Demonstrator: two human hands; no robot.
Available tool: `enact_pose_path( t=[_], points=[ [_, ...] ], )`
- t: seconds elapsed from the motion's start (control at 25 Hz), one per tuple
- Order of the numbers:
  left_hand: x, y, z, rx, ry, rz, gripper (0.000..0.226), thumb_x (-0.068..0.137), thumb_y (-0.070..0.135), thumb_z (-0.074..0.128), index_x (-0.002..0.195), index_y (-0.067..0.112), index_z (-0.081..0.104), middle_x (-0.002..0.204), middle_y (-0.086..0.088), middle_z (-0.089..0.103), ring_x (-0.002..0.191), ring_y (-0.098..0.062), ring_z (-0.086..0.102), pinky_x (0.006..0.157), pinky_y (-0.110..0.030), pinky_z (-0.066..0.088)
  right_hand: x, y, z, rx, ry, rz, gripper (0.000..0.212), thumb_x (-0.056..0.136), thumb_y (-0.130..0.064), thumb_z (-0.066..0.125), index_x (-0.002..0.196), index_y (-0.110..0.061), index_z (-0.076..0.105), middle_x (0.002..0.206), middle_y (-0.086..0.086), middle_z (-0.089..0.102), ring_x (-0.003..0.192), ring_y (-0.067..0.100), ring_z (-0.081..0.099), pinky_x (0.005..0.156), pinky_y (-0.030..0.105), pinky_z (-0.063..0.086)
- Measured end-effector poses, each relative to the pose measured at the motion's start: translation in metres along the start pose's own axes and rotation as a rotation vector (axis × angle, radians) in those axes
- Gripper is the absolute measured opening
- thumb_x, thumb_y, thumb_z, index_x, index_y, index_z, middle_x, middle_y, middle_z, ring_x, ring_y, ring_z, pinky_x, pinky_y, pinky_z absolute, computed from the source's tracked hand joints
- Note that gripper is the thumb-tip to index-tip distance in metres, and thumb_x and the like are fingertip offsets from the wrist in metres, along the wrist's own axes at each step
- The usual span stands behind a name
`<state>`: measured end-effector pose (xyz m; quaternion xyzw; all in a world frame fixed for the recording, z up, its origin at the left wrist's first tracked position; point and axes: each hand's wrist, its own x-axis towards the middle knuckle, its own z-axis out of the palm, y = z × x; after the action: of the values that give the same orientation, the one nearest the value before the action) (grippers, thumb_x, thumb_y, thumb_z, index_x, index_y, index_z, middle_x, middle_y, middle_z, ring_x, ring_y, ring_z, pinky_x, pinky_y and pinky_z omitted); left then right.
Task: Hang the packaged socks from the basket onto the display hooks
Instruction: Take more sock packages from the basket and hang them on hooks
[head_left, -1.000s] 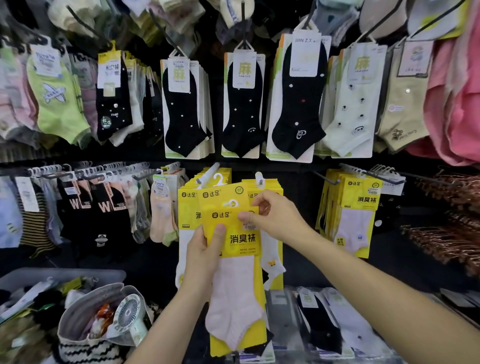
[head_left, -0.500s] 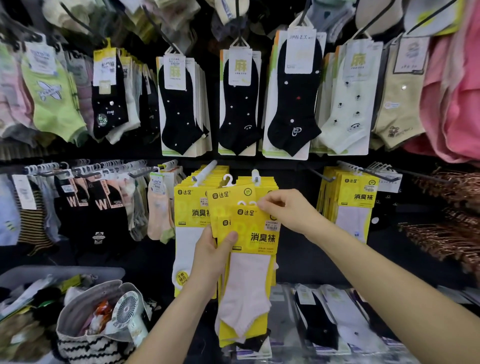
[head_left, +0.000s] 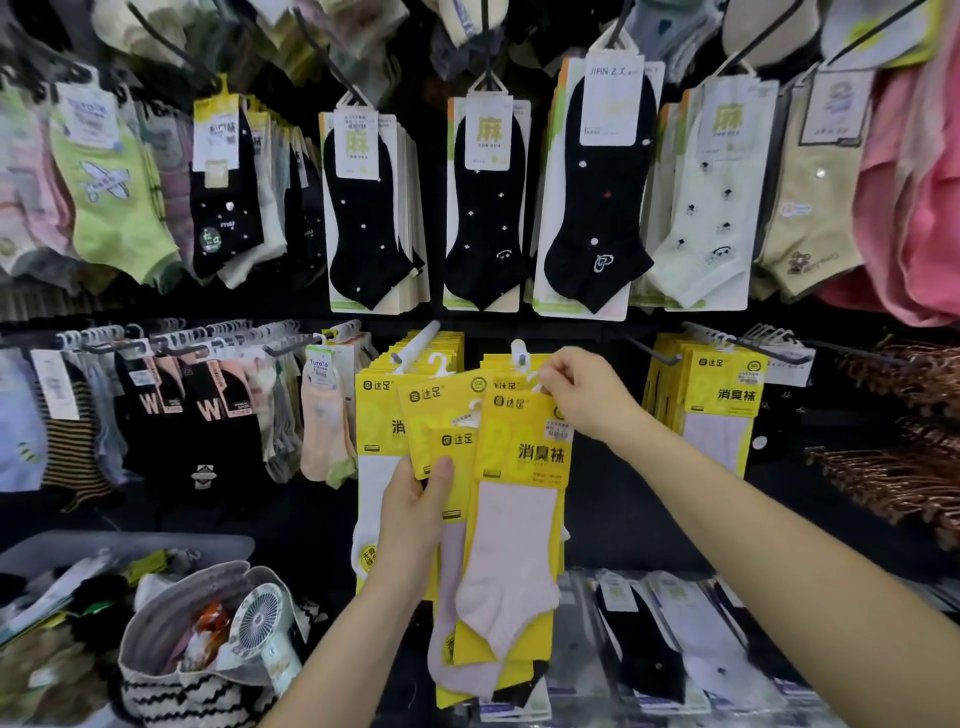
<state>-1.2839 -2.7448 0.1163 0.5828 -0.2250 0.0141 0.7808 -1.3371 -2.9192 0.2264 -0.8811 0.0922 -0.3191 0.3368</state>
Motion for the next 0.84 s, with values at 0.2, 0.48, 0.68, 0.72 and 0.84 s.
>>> enact_pose_path(
  t=[0.2,0.48,0.68,0.72,0.84],
  points=[
    [0.001,0.01,-0.033,0.048,0.05,0.077,0.013,0.094,0.018,0.052,0.097,0.026,0.061,0.097,0.005,0.072,0.086,-0.01,0.07,0.07,-0.026,0.058,0.032,-0.008,-0.005,-0.042,0.039,0.023,0.018,0.093,-0.015,0.045,0.088,-0.007,0.06,0.077,-0.007,0.055,0.057,0.007,0.043,0.055,0.023,0.039],
    [-0.001,0.015,-0.055,0.048,0.083,0.077,0.013,0.092,0.021,0.055,0.101,0.029,0.062,0.096,0.005,0.073,0.088,-0.014,0.07,0.071,-0.03,0.057,0.038,-0.002,0.012,-0.184,0.065,0.018,0.017,0.094,-0.023,0.047,0.093,-0.013,0.062,0.088,-0.004,0.061,0.069,0.015,0.055,0.068,0.037,0.051],
    [0.001,0.023,-0.036,0.047,0.077,0.069,0.012,0.09,0.018,0.059,0.099,0.026,0.064,0.102,-0.003,0.072,0.096,-0.023,0.068,0.082,-0.044,0.056,0.029,-0.004,0.011,-0.198,0.22,-0.047,0.01,0.091,-0.023,0.053,0.094,-0.017,0.06,0.092,-0.005,0.057,0.082,0.014,0.055,0.073,0.034,0.05],
    [0.002,0.024,-0.033,0.044,0.07,0.074,0.013,0.089,0.019,0.06,0.101,0.023,0.064,0.102,-0.002,0.072,0.095,-0.022,0.069,0.081,-0.042,0.056,0.022,-0.006,0.01,-0.16,0.292,-0.119,0.008,0.09,-0.023,0.054,0.094,-0.02,0.06,0.089,-0.008,0.055,0.083,0.012,0.054,0.073,0.031,0.048],
    [0.006,0.024,-0.022,0.022,0.064,0.06,0.019,0.086,0.021,0.064,0.105,0.017,0.063,0.103,-0.003,0.072,0.096,-0.021,0.068,0.083,-0.044,0.056,-0.005,-0.012,0.011,-0.098,0.15,-0.263,0.01,0.089,-0.028,0.054,0.086,-0.023,0.063,0.079,-0.013,0.058,0.075,0.009,0.056,0.067,0.025,0.045]
  ],
)
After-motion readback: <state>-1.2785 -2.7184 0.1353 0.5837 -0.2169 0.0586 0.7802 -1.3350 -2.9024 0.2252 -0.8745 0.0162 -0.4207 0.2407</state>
